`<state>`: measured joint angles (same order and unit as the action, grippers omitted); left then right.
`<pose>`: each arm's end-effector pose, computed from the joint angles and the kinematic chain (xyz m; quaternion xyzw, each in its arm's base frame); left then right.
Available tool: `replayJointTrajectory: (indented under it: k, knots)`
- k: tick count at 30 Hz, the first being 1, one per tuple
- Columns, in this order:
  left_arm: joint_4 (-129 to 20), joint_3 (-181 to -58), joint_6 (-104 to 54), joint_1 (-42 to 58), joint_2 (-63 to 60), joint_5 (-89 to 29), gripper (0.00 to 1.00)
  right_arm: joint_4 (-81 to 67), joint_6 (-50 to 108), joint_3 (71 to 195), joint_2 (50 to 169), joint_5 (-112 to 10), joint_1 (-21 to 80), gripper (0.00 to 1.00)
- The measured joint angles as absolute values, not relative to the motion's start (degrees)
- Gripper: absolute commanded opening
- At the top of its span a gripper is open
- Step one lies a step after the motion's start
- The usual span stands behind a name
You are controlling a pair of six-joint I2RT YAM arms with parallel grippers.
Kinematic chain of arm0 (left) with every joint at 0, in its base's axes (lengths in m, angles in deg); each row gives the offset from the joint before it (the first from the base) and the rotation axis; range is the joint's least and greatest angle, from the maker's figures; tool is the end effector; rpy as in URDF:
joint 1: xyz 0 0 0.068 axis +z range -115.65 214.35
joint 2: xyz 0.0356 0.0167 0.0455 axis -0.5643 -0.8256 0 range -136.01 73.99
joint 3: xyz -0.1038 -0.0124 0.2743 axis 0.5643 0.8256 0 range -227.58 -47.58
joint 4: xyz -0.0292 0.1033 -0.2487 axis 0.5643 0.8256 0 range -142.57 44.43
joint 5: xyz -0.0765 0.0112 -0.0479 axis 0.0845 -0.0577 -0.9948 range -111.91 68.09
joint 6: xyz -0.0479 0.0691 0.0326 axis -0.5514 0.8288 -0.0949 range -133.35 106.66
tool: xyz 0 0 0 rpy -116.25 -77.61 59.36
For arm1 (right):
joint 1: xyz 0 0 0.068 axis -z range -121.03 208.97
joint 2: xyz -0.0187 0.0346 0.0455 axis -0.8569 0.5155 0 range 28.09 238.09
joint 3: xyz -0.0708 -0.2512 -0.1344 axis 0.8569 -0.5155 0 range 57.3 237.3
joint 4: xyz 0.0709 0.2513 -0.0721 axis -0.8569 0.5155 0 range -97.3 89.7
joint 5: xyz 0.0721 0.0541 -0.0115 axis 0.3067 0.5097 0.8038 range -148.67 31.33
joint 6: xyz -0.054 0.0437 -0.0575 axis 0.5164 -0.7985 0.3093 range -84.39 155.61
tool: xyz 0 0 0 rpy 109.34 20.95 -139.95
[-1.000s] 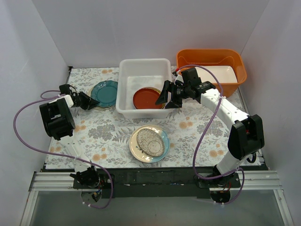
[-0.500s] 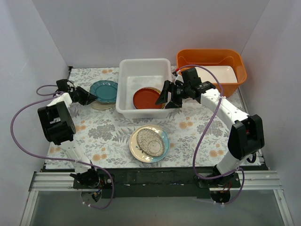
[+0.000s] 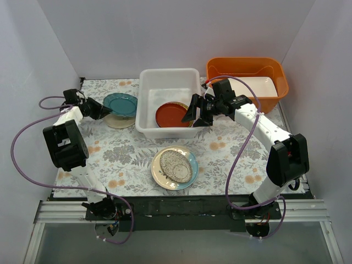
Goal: Place the plates into the plastic bin on the countertop
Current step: Pick up the plate at the center of the board.
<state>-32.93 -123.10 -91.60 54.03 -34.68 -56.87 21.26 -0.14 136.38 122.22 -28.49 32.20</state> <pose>0.4322 0.1054 0.1832 -0.6189 0.6657 -0.3972 0.1263 0.3446 0.2191 0.2907 -0.0327 0.8928 0.4019 0.2009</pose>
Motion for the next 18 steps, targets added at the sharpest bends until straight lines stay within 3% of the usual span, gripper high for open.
replayJointTrajectory:
  k: [18]
  knots:
    - [-29.95,-125.92,-92.37,54.38,-32.10,-54.00,0.00,21.26,-0.14,136.38,122.22,-28.49,32.20,0.82]
